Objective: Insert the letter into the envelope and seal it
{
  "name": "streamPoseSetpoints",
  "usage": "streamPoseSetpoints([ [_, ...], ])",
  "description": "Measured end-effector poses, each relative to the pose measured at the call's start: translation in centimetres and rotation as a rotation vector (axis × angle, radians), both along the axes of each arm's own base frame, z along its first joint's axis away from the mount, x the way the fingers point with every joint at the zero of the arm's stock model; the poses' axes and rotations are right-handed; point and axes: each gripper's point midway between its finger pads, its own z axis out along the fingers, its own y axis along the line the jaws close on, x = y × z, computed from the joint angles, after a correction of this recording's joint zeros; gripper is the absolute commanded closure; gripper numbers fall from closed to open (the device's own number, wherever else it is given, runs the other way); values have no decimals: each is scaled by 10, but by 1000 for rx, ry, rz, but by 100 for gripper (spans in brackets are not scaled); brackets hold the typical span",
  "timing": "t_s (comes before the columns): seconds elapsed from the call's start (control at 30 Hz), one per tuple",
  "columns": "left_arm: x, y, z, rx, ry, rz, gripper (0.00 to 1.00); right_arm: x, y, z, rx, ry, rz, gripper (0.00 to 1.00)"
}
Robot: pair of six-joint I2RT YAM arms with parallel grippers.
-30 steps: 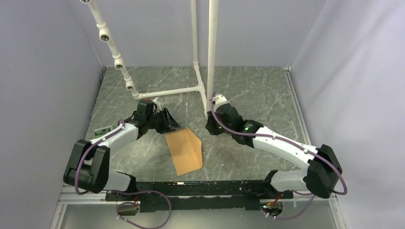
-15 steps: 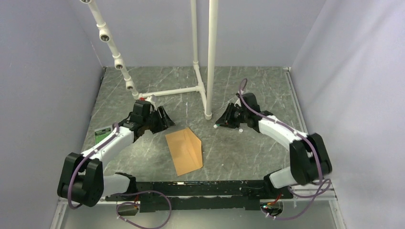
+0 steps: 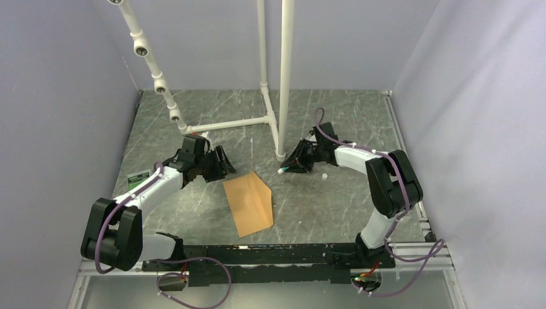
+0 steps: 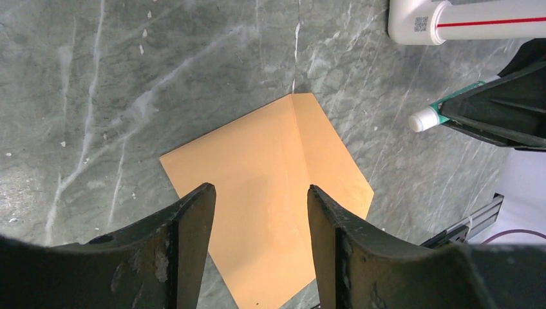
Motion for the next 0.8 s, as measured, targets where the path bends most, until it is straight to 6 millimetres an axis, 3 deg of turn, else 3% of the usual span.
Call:
streamPoseSetpoints([
  [0.23, -2, -3, -1, -12, 15, -15, 42, 1, -1, -8, -13, 30, -18, 53],
  [0.37, -2, -3, -2, -11, 14, -22, 43, 1, -4, -14, -31, 32, -30, 51],
  [0.63, -3, -4, -1, -17, 14, -26, 45, -6, -13, -28, -79, 34, -36, 69],
  [0.8, -6, -7, -3, -33, 20, -39, 62, -12, -20, -22, -108, -21, -17, 77],
])
